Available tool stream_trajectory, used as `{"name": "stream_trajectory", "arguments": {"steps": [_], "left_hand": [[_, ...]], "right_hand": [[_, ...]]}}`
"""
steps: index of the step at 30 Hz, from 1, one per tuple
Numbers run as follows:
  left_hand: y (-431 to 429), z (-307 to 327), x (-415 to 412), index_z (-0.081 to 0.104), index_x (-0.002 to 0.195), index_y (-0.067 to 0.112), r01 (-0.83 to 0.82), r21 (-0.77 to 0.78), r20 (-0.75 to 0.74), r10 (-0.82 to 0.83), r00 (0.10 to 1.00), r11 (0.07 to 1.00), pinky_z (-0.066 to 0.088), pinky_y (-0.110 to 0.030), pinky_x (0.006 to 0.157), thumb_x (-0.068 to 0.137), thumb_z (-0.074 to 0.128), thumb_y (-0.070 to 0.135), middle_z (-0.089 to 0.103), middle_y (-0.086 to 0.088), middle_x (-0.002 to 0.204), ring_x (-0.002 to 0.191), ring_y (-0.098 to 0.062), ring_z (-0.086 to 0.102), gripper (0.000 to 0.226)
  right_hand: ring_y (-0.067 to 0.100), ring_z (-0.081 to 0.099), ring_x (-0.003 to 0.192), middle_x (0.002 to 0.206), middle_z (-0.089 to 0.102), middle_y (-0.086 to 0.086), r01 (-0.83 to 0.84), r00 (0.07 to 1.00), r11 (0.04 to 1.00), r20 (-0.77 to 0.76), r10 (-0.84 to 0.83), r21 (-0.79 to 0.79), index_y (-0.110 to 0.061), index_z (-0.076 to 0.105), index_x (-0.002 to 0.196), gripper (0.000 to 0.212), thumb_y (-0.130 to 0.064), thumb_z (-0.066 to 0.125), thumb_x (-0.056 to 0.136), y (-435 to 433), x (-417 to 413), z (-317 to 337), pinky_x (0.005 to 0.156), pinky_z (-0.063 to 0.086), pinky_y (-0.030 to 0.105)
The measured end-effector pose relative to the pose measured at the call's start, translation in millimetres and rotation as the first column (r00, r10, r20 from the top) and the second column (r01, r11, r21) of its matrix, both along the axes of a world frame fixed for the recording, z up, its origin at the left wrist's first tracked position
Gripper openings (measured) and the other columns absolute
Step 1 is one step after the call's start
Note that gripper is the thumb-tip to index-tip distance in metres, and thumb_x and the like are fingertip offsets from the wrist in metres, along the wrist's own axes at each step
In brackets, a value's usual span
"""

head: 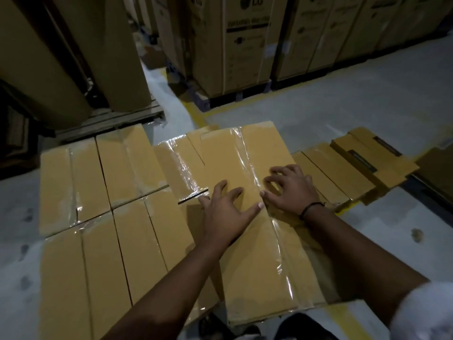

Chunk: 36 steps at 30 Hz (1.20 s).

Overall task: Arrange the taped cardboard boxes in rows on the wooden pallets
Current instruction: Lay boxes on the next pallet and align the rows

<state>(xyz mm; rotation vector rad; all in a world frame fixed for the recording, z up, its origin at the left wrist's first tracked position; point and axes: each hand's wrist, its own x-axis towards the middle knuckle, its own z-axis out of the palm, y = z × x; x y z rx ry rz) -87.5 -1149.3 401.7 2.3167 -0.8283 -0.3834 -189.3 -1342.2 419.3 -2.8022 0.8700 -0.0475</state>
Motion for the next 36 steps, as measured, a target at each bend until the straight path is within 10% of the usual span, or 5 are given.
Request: {"name": "stream_trajectory", "arguments": {"steps": [21, 36], "left_hand": [[-66, -110, 33, 0.056, 0.142, 0.041, -0.345, 0.285, -0.168, 0.401, 0.901, 0.894, 0.038, -0.058, 0.111, 0.075, 0.066, 0.079, 0.022, 0.015, 0.163, 0.143, -0.033, 0.022, 0.078], [-40, -205, 54, 0.040, 0.153, 0.040, -0.270, 0.351, -0.211, 0.356, 0.910, 0.897, 0.030, -0.062, 0.115, 0.077, 0.061, 0.080, 0.010, 0.012, 0.168, 0.149, -0.040, 0.013, 0.088]], "right_hand": [[0.022, 0.018, 0.142, 0.162, 0.027, -0.010, -0.354, 0.900, 0.881, -0.141, 0.412, 0.316, -0.040, 0.057, 0.135, 0.056, -0.064, 0.061, 0.085, -83, 92, -141, 0.108, 0.031, 0.051], [0.023, 0.014, 0.142, 0.164, 0.017, -0.010, -0.422, 0.843, 0.829, -0.177, 0.507, 0.368, -0.041, 0.059, 0.133, 0.049, -0.058, 0.066, 0.087, -68, 136, -231, 0.108, 0.033, 0.052]]}}
